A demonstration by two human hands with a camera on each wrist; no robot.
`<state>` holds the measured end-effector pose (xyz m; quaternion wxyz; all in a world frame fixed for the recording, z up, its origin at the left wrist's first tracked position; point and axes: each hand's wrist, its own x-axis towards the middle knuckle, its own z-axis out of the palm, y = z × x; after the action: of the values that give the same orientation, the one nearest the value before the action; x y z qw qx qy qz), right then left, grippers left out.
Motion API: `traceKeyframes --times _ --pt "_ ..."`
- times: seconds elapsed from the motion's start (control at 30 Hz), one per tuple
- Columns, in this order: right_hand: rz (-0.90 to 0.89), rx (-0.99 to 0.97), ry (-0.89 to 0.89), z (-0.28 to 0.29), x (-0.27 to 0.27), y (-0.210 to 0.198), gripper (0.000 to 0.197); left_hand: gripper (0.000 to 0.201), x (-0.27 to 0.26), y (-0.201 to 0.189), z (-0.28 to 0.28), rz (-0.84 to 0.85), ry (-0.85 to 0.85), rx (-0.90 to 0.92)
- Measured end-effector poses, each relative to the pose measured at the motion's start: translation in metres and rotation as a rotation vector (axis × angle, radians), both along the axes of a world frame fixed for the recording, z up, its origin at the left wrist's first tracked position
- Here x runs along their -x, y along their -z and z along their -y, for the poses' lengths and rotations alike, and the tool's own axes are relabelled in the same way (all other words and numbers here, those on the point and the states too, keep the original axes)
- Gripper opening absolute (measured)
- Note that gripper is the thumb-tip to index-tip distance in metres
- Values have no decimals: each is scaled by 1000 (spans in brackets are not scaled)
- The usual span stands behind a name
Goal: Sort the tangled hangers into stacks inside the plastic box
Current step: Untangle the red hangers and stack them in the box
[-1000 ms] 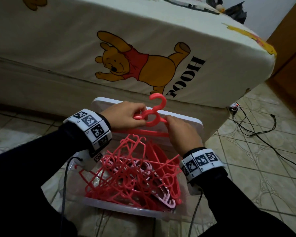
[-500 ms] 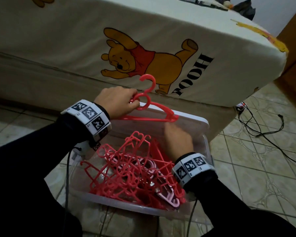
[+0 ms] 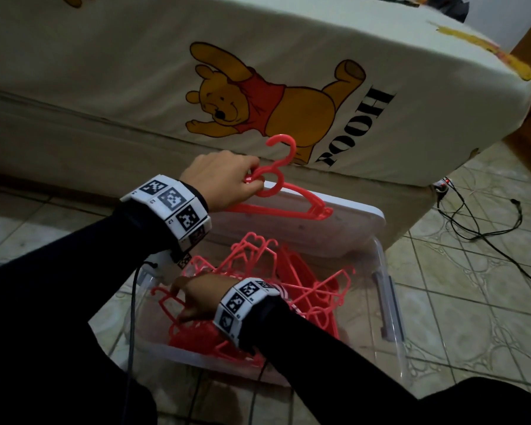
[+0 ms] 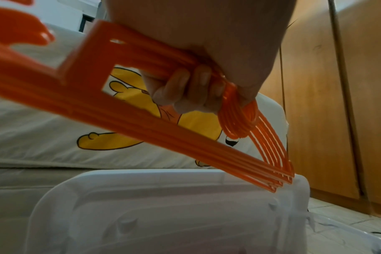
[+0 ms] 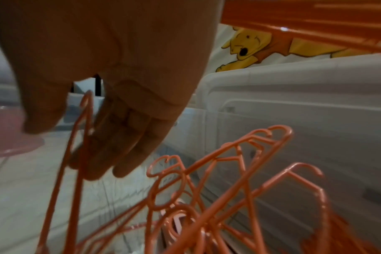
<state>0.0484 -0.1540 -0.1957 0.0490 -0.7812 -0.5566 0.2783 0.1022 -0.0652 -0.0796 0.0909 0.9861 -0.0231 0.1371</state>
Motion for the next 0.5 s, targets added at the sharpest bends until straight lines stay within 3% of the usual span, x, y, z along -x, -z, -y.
traceKeyframes --times 0.13,0.37,0.5 --pt "-106 -123 92 2 -6 -18 22 18 0 -1 2 2 4 30" --pt "-11 -336 292 69 -44 -72 28 19 4 -4 -3 58 -57 102" --pt "-74 -361 455 124 -65 -89 21 29 3 -6 -6 36 -79 152"
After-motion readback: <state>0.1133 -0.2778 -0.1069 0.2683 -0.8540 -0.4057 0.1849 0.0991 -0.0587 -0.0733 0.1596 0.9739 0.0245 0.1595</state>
